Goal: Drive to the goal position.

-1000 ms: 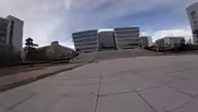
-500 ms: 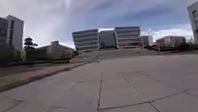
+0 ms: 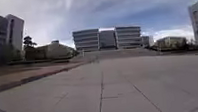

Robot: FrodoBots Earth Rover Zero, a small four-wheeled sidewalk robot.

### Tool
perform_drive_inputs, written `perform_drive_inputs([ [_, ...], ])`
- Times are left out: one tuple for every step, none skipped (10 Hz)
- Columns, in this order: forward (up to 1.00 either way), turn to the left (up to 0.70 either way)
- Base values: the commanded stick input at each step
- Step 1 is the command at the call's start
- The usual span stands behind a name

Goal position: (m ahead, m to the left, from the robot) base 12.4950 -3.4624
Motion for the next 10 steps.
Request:
perform_drive_inputs([
  [0.85, 0.00],
  [0.85, 0.00],
  [0.85, 0.00],
  [0.85, 0.00],
  [0.85, 0.00],
  [0.85, 0.00],
  [0.85, 0.00],
  [0.85, 0.00],
  [0.85, 0.00],
  [0.85, 0.00],
])
